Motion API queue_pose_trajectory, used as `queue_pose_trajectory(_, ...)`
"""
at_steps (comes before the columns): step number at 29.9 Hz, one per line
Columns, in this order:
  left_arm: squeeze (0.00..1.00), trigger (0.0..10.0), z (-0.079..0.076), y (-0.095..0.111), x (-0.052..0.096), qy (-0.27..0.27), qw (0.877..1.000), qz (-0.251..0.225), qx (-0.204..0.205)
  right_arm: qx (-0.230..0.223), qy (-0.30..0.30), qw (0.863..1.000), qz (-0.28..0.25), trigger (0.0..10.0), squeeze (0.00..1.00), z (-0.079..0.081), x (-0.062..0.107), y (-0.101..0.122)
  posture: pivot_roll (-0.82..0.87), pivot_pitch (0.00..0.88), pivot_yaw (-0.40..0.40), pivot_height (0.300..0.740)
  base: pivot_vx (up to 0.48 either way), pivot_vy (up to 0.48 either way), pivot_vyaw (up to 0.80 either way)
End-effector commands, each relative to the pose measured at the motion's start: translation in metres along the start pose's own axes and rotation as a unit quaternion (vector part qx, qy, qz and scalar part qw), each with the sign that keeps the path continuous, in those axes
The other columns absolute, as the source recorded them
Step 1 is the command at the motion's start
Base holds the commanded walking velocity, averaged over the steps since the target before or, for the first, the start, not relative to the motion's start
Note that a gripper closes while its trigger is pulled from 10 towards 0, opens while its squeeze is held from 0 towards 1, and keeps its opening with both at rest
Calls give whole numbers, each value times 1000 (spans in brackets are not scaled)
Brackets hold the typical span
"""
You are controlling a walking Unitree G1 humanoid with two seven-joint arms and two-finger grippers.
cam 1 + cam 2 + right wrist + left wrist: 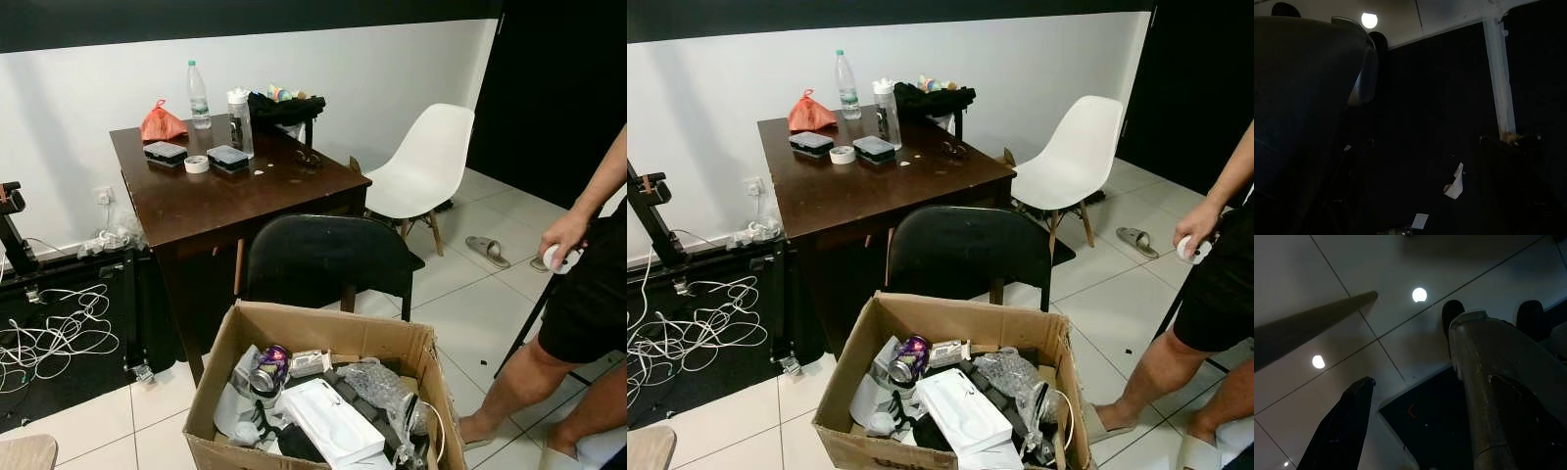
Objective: Picking trash to rubbish bin
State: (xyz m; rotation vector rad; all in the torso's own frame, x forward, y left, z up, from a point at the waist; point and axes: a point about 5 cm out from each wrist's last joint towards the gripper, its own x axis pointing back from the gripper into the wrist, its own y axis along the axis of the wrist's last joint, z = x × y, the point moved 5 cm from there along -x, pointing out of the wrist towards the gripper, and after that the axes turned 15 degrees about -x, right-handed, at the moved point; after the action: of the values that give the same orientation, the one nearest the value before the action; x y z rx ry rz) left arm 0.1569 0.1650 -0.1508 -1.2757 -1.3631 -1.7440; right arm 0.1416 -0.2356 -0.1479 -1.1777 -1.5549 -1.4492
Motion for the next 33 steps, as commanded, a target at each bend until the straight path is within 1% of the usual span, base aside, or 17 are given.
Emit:
queue_pose_trajectory(1,0,10000,-8,-14,0,-12,1000,23,-1,-2,1,1000,9,10000,0,1,0,-6,-155,72,35,740,-296,0,0)
queue_pose_trajectory(14,0,10000,-8,-16,1,-11,1000,26,-2,-6,2,1000,7,10000,0,2,0,-4,-156,69,39,740,-280,0,0)
queue_pose_trajectory(33,0,10000,-6,-11,0,-12,1000,22,-5,-11,4,1000,3,10000,0,5,0,0,-158,65,43,740,-274,0,0)
